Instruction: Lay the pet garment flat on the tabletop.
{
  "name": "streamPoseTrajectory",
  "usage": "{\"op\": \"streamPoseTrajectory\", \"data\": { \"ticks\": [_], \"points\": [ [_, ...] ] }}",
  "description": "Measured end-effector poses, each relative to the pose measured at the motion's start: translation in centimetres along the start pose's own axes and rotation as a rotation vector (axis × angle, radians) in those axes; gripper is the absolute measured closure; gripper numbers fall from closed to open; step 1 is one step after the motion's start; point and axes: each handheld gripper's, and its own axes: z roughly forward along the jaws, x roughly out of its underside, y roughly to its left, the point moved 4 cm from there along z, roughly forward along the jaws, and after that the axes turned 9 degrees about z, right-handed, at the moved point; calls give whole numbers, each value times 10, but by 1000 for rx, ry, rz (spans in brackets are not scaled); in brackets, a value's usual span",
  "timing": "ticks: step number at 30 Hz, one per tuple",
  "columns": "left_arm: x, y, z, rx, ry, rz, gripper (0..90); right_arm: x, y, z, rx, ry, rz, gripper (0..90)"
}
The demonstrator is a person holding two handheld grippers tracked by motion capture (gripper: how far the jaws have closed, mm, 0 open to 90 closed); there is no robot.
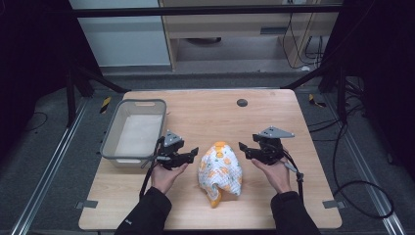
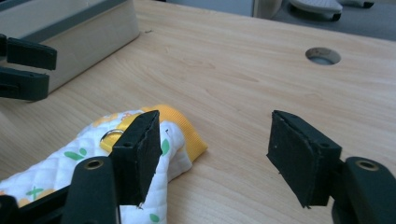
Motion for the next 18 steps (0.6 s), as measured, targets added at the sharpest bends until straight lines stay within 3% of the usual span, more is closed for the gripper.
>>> {"op": "streamPoseTrajectory", "data": {
  "ticks": [6,12,18],
  "points": [
    [4,-8,13,26,37,26,372,9,3,11,-13,50,-21,390],
    [11,-12,20,70,52,7,415,17,9,17,-40,87,-32,434],
    [19,-14,27,89,83,14,439,28,11,24,-54,132,-33,455]
  ]
}}
